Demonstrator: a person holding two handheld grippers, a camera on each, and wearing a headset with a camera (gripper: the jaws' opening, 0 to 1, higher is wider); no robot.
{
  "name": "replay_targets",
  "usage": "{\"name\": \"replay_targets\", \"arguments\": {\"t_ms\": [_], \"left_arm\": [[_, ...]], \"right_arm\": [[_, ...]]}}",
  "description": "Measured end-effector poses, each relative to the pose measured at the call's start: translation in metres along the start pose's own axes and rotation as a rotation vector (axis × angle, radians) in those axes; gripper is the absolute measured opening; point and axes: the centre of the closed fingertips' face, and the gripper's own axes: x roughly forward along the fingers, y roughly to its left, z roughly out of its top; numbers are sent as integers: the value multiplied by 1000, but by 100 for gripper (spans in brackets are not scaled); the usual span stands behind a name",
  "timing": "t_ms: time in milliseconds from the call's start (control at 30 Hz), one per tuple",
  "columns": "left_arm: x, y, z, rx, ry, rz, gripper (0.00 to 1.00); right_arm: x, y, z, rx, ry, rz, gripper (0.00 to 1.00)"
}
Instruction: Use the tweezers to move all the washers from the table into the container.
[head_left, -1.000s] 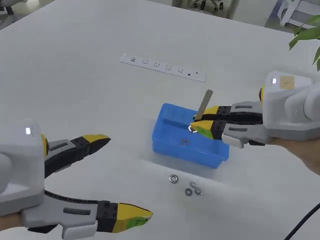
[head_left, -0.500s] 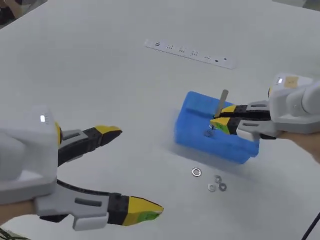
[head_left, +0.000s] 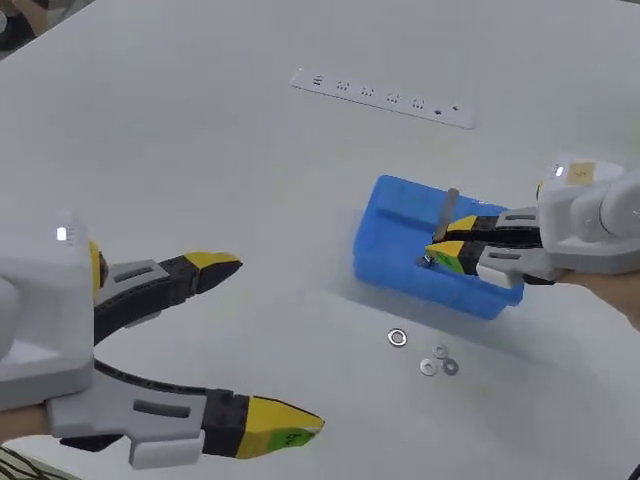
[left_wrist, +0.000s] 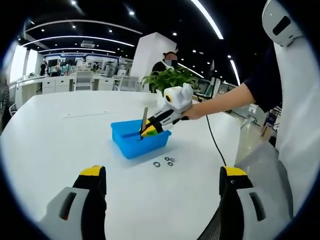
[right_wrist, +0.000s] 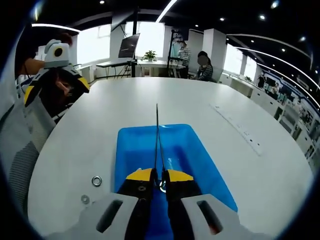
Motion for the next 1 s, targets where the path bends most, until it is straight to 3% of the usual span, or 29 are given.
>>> {"name": "replay_targets", "arguments": {"t_ms": [233,467,700,867,1000], "left_arm": [[-2,0,-3,-8,5,6,99],[2,3,1,-1,3,3,99],[17,6,21,45,-24,-31,96],[40,18,33,83,-30,-67,96],[59,26,43,136,-18,-93,84]], "right_arm": [[-4,0,4,18,-24,-5,10],[-7,3,10,23,-44,8,8],[-9,7,17,25,-68,22,7],[-11,7,18,19,-68,29,7],[-14,6,21,14,-79,25,7]]}}
